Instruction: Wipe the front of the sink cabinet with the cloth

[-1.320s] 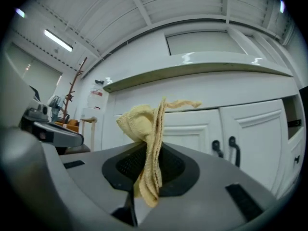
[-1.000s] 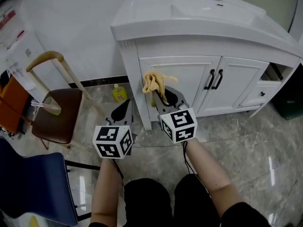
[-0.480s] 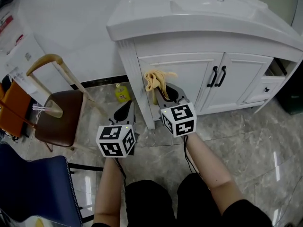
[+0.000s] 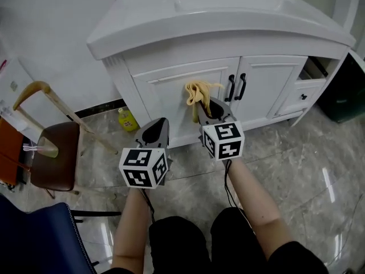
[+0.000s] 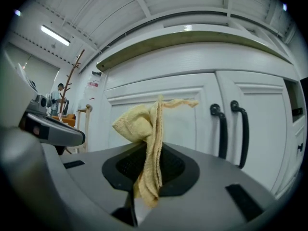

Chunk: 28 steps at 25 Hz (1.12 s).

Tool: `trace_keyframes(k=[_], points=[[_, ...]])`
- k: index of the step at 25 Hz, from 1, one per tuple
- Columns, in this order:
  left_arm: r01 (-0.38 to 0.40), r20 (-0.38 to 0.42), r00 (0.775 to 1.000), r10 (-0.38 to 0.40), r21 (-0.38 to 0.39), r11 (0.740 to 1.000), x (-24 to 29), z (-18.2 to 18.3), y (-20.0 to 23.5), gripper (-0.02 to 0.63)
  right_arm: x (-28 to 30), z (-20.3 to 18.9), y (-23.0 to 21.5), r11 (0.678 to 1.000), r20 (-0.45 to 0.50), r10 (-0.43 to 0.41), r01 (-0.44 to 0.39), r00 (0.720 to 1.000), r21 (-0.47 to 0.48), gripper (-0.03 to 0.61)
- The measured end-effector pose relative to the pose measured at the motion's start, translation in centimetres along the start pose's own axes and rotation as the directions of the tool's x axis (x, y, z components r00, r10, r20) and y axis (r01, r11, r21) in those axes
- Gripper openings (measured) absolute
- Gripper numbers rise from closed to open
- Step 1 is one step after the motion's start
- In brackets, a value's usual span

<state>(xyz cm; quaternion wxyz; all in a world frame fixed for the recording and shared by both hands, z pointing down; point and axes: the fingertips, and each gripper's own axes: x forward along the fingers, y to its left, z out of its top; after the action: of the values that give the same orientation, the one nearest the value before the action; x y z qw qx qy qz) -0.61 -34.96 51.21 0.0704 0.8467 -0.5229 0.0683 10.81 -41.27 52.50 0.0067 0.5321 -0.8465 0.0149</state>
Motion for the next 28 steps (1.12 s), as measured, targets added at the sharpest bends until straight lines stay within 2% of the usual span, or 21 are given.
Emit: trace_keyframes(k=[6, 10, 13, 15, 20, 25, 28], points=[[0.054, 0.006, 0.999, -0.054, 0.018, 0.998, 1.5, 0.3, -2.3, 0.014, -1.8, -0.7, -5.3, 0.989, -0.018, -0.131, 0.132, 0.991, 0.063, 0.078], [0.052, 0.002, 0.999, -0.052, 0.015, 0.999, 1.4, 0.0, -2.5, 0.015, -2.3, -0.8, -6.8, 0.985, -0.025, -0.158, 0.159, 0.987, 0.068, 0.078], [0.030, 0.000, 1.000, -0.030, 0.015, 0.999, 0.8, 0.0, -1.7, 0.014, -2.3, -0.7, -6.1, 0.987, -0.020, -0.154, 0.155, 0.988, 0.053, 0.078], [0.010, 0.001, 1.000, -0.010, 0.014, 1.000, 0.2, -0.1, -0.9, 0.014, -2.3, -0.7, -4.4, 0.991, -0.006, -0.120, 0.120, 0.993, 0.051, 0.078], [-0.055, -0.017, 0.998, 0.055, 0.001, 0.998, -1.9, -1.4, 2.1, 0.014, -1.4, -1.9, 2.6, 0.999, 0.006, 0.034, -0.035, 0.999, 0.041, 0.078], [-0.120, -0.036, 0.992, 0.120, -0.011, 0.993, -3.9, -2.7, 5.1, 0.014, 0.6, -3.5, 9.7, 0.983, -0.011, 0.182, -0.182, 0.983, -0.003, 0.078], [-0.148, -0.046, 0.988, 0.147, -0.027, 0.989, -4.7, -3.5, 6.5, 0.014, 1.8, -4.8, 13.0, 0.971, -0.029, 0.236, -0.237, 0.971, -0.044, 0.078]])
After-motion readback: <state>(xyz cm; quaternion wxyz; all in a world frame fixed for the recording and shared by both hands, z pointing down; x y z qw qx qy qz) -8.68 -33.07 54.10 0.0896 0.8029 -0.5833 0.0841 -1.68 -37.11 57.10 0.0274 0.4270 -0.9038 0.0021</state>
